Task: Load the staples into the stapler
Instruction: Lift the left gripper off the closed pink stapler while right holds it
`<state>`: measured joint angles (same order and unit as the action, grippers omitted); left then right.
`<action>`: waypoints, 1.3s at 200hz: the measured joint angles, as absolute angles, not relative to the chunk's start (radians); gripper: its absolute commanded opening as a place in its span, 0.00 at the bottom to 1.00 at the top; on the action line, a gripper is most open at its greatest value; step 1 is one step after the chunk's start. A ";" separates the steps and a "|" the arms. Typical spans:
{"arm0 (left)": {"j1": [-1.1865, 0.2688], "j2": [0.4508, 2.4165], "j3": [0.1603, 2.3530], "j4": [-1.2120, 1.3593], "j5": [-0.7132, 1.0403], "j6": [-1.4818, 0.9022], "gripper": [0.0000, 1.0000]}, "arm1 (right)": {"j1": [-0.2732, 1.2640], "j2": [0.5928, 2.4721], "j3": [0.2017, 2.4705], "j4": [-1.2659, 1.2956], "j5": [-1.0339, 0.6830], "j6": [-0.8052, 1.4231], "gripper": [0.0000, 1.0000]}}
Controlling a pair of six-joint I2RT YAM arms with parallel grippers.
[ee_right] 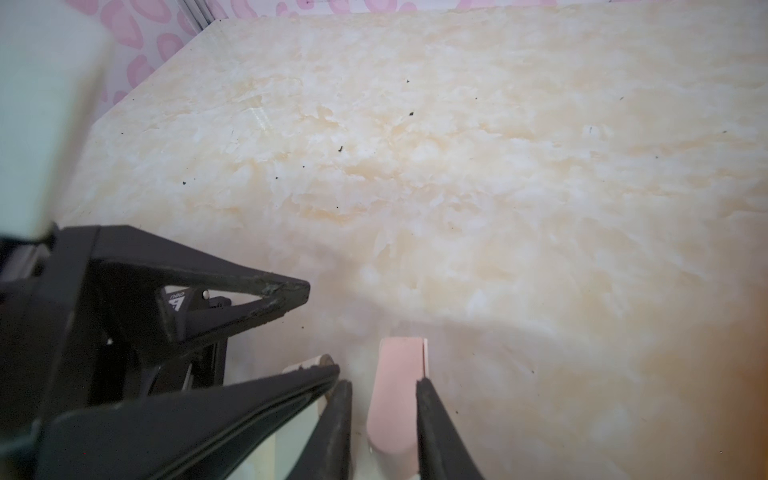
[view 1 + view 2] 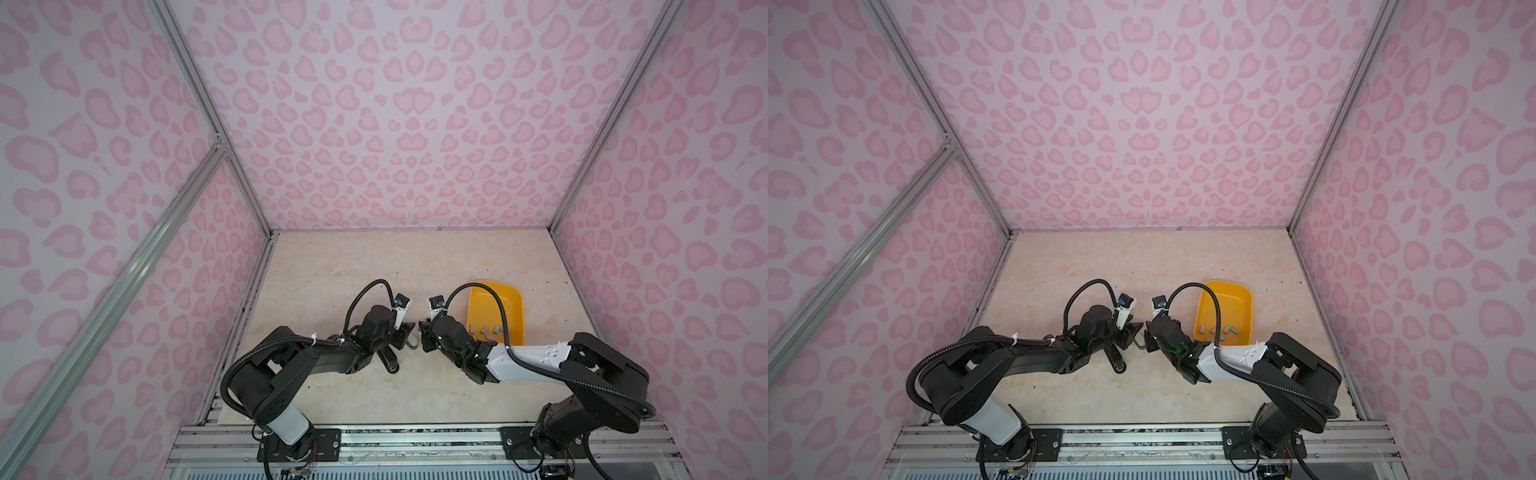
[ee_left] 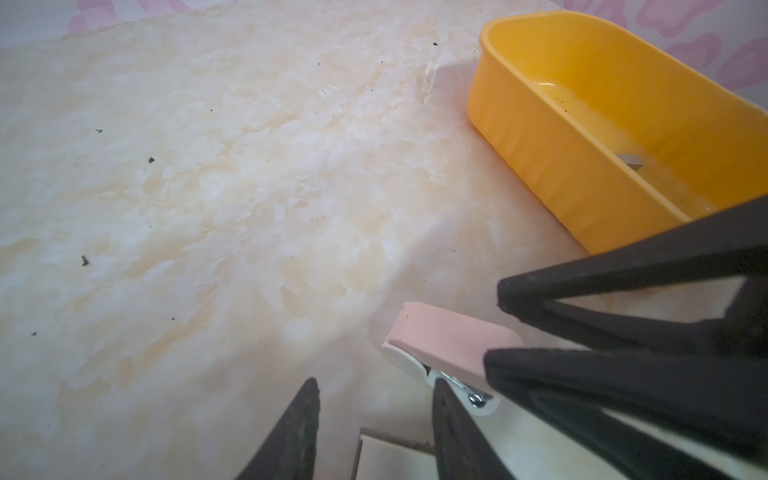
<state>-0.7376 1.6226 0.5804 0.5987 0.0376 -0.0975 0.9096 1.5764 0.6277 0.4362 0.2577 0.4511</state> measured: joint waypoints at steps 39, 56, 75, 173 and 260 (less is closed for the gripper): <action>-0.738 1.626 0.594 0.598 0.030 -0.097 0.46 | 0.908 1.632 0.651 0.427 0.258 0.450 0.23; -0.738 1.635 0.598 0.598 0.040 -0.094 0.45 | 0.908 1.638 0.633 0.429 0.262 0.450 0.22; -0.738 1.646 0.601 0.597 0.057 -0.093 0.45 | 0.908 1.641 0.611 0.447 0.277 0.453 0.22; -0.739 1.673 0.604 0.599 0.090 -0.086 0.44 | 0.921 1.681 0.567 0.449 0.295 0.468 0.26; -0.738 1.636 0.595 0.591 0.019 -0.107 0.31 | 0.924 1.560 0.566 0.410 0.311 0.479 0.27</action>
